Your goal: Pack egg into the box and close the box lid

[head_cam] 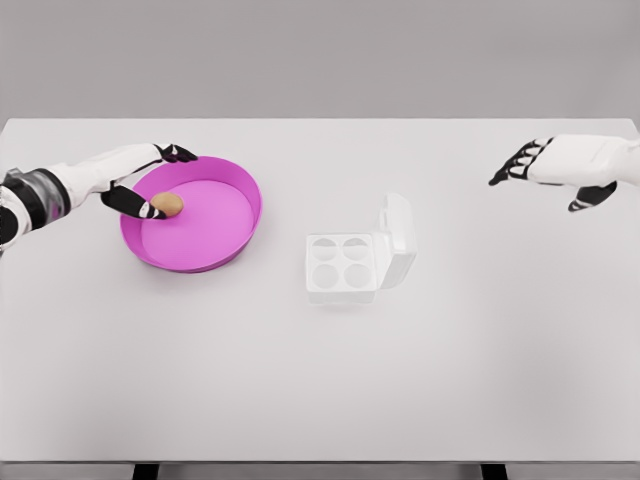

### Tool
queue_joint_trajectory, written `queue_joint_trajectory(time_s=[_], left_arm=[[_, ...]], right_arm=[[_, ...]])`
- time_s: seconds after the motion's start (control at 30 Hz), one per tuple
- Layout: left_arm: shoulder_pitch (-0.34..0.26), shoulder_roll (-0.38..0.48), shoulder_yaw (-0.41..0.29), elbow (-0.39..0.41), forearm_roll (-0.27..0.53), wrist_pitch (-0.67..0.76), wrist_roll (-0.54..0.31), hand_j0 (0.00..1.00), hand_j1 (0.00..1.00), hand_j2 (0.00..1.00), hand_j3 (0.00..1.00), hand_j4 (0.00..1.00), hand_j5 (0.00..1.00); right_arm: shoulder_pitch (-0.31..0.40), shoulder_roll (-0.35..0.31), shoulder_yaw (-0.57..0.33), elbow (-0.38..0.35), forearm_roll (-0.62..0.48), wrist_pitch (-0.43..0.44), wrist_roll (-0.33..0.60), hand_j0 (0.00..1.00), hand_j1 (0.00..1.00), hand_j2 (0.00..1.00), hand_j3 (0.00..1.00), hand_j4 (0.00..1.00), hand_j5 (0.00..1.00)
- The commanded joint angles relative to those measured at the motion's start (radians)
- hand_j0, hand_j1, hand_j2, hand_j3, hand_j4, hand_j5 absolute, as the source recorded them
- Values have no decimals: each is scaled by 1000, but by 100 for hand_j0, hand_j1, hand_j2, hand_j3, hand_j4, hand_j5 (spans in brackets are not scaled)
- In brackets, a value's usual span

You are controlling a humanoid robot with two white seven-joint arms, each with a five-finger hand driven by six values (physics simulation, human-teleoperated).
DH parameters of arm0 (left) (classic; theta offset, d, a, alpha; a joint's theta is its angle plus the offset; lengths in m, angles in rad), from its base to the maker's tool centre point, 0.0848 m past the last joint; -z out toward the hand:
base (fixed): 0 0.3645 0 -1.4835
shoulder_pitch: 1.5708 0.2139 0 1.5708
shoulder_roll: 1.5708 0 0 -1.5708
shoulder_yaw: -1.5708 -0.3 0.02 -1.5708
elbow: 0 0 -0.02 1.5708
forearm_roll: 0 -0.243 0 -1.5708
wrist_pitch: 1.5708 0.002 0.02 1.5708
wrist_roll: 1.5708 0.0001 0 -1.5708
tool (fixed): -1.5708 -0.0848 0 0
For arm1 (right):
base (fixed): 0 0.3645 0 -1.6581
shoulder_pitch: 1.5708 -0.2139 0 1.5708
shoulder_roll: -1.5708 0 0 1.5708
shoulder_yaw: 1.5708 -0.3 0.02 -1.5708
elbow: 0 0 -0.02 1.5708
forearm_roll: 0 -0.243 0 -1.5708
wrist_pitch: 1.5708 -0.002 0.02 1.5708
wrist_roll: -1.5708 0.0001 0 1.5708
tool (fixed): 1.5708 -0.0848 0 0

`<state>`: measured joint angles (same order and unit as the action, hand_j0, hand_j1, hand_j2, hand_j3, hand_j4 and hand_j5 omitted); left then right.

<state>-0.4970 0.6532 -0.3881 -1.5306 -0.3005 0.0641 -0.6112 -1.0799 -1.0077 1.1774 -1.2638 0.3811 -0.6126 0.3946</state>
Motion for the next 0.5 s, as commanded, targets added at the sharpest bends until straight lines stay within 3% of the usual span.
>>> queue_joint_trajectory(time_s=[0.0, 0.47], left_arm=[[0, -10, -2, 1, -20, -1, 0, 86, 86, 86, 86, 86, 86], [14, -47, 0, 32, -98, 0, 0, 80, 80, 80, 80, 80, 80]], right_arm=[[2, -23, -16, -45, 7, 2, 0, 95, 95, 95, 95, 95, 95], [17, -48, -16, -89, 7, 2, 0, 96, 96, 96, 96, 96, 96]])
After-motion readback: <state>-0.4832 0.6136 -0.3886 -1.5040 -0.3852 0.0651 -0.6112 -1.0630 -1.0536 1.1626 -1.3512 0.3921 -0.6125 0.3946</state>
